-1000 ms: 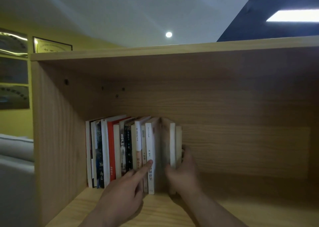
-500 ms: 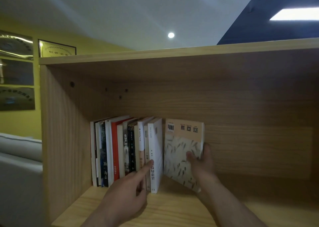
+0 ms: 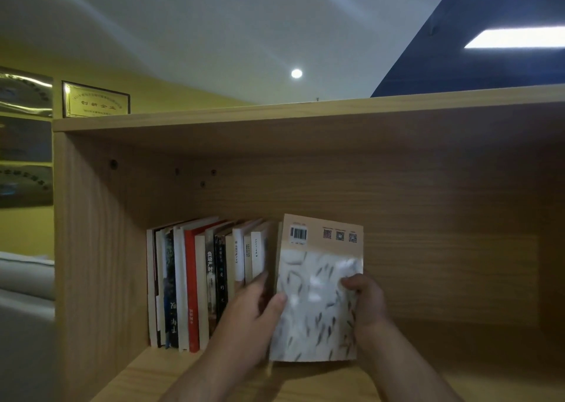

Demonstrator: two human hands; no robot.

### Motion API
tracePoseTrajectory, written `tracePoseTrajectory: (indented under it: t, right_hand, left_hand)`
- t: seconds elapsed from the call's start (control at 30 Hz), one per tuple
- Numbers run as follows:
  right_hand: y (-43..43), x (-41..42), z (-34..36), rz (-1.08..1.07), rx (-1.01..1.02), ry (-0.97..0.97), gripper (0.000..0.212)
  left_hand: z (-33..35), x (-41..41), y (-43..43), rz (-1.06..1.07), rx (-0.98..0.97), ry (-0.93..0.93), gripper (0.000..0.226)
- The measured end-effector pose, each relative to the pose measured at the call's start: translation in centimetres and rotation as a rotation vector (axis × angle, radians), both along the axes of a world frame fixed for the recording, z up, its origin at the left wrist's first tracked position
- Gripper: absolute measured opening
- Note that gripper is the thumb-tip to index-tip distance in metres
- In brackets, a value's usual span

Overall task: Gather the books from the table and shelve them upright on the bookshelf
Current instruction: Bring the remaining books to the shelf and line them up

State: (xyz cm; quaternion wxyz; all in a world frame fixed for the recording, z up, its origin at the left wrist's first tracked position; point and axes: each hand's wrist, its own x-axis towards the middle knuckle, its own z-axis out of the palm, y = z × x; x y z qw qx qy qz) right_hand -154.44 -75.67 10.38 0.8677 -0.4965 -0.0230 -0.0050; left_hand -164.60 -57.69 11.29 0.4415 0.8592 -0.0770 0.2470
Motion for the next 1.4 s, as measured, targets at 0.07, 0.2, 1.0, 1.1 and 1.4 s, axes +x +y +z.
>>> tracePoseTrajectory:
  t: [0.07,0.2,1.0,1.1,1.4]
  right_hand:
    - [0.2,0.0,-0.1,0.048,-0.002,0.007,0.079]
    - [0.1,-0.3,-0.2,0.139,-0.041,-0.013,0.069]
    - [1.8,0.1,-0.5,-0.194,-0.696,-0.299,0.017]
    - [2.8,0.1,-1.4,-0.115,-0.841,-0.271,0.015]
    - [3.2,-0.8,-2.7,0.256,-0.831,-0.3,0.057]
  left_hand:
    - [0.3,0.4,-0.8,-0.05,-0.133,0.034,0.022]
    - [1.2,1.1,-1.8,-0.08,-0.557,0.13,0.02]
    - [-1.6,0.2,-0.8,0.142,-0.116,-0.078,0.016]
    - [-2.4,-0.5,0.4,0.037,0.047,0.0,0.05]
    - [-4.1,0.2,1.3,0.011,0.106,-0.019,0.086]
